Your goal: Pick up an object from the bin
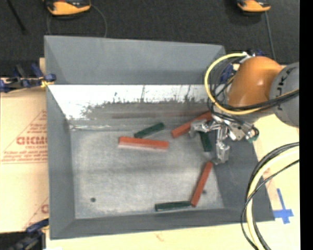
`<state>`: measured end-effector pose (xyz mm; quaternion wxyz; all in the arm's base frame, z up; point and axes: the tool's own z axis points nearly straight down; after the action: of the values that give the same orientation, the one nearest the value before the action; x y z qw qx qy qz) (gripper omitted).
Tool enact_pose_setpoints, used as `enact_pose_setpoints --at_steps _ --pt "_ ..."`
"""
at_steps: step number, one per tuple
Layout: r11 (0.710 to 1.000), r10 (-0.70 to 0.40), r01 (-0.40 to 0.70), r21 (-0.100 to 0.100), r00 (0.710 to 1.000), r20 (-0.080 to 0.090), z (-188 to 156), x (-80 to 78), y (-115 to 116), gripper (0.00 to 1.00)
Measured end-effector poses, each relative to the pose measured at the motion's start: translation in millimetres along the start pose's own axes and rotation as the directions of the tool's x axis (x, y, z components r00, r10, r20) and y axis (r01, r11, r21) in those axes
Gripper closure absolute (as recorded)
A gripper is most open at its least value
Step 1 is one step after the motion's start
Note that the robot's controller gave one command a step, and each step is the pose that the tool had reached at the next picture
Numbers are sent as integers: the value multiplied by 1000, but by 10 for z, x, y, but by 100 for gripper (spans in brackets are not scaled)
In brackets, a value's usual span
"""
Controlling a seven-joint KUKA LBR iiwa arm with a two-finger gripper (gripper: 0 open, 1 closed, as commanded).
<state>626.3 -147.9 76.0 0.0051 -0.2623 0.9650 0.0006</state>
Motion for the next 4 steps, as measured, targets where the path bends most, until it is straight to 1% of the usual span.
enact_pose_setpoints --at_steps 1,2,3,4 --pt "736 -677 676 -41 736 -1 66 -330 157 0" --pt "510 -858 857 -77 513 16 88 -174 -83 0" --pt "514 -857 855 -75 516 5 80 -139 -140 100" --pt "533 -846 846 2 533 -6 -1392 -166 -122 100"
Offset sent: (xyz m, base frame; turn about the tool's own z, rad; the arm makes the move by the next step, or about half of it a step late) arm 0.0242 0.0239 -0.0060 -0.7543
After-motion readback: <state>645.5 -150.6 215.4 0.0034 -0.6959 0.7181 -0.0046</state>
